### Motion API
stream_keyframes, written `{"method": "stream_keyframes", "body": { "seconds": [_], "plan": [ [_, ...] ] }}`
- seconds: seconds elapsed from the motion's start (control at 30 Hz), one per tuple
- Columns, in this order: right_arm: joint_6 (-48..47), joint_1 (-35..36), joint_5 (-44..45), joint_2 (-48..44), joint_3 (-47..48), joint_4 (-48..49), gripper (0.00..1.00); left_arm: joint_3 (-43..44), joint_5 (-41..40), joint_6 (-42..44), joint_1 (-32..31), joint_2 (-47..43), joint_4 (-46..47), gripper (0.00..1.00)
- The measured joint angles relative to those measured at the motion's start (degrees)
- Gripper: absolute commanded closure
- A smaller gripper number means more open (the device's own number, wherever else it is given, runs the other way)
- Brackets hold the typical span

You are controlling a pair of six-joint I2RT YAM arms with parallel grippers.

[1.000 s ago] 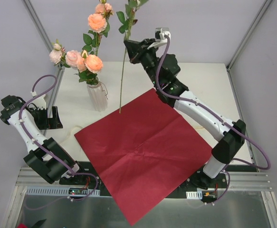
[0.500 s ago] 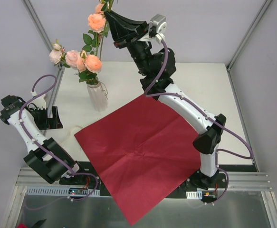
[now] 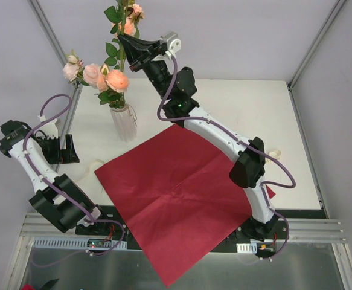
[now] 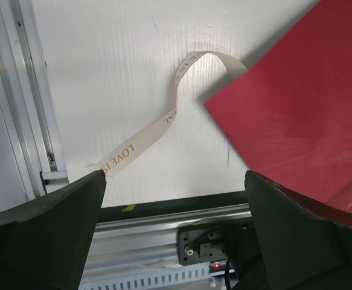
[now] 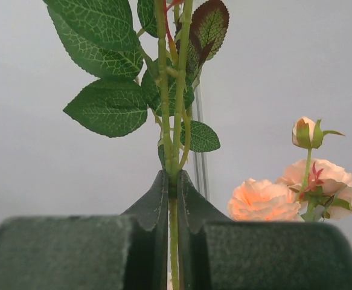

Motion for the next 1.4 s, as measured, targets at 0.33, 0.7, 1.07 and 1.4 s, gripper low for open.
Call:
{"method": "stream_keyframes", "body": {
  "seconds": [0.33, 0.7, 1.07, 1.4],
  "plan": [
    [1.92, -1.20, 1.40, 1.05, -0.04, -0.04, 0.99, 0.44, -0.02, 0.00, 0.00, 0.55, 0.02, 0.01],
    [5.81, -0.76, -2.60, 1.05, -2.75, -13.22, 0.99, 0.52, 0.02, -0.04, 0.00, 0.87, -0.02, 0.01],
    [8.66, -1.36, -6.45, 1.44, -3.17, -33.44, 0.04, 0.55, 0.04, -0.46, 0.00, 1.20, -0.04, 0.01],
    [9.16, -5.05, -7.41, -9.42, -14.27, -53.27, 0.04, 0.72, 1.38, -1.44, 0.00, 1.27, -0.11, 0.01]
  ]
}}
